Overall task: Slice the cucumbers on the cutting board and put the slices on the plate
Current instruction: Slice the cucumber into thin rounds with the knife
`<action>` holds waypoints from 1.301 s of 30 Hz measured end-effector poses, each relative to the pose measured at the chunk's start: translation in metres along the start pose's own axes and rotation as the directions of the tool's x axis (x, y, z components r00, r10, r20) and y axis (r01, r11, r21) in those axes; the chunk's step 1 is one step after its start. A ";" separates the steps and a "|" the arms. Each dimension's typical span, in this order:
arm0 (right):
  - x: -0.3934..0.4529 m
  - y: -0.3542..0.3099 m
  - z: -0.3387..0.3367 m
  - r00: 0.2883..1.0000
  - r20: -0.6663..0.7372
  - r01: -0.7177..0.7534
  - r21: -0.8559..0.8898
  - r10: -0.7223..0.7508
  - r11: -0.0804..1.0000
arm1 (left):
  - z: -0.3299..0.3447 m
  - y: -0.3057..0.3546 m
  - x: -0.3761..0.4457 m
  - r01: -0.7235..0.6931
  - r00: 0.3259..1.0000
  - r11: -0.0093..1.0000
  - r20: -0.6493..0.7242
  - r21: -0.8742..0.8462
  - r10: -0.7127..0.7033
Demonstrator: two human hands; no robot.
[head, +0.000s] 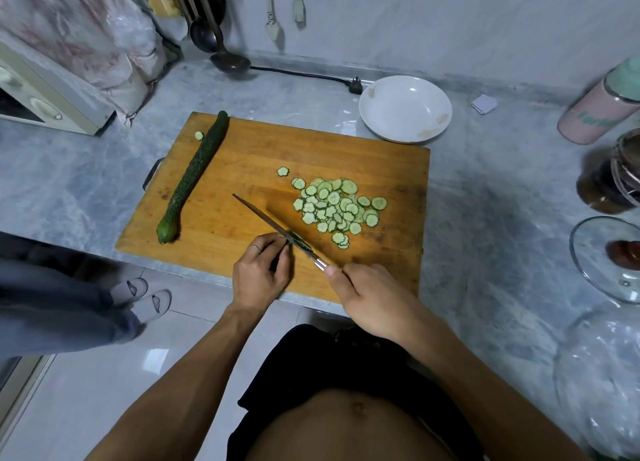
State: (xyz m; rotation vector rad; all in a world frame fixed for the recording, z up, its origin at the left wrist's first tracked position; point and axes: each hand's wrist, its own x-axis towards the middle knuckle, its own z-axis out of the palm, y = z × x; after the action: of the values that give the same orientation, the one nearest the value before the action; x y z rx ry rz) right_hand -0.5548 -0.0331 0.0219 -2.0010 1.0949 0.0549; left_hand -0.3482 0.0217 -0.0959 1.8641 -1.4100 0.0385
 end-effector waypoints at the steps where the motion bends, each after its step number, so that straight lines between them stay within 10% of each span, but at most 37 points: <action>1: -0.002 -0.001 -0.001 1.000 -0.001 0.003 -0.002 -0.003 1.000 | 0.000 0.000 0.000 0.003 1.000 1.000 -0.004 0.001 -0.003; 39: 0.006 -0.006 -0.007 0.999 0.041 -0.009 0.018 0.009 1.000 | -0.003 0.012 0.000 0.200 0.980 0.978 0.008 0.063 -0.201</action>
State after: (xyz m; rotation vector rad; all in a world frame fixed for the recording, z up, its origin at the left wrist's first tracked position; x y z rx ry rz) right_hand -0.5488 -0.0403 0.0282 -1.9701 1.0746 0.0897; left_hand -0.3568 0.0226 -0.0873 2.0531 -1.2356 -0.0325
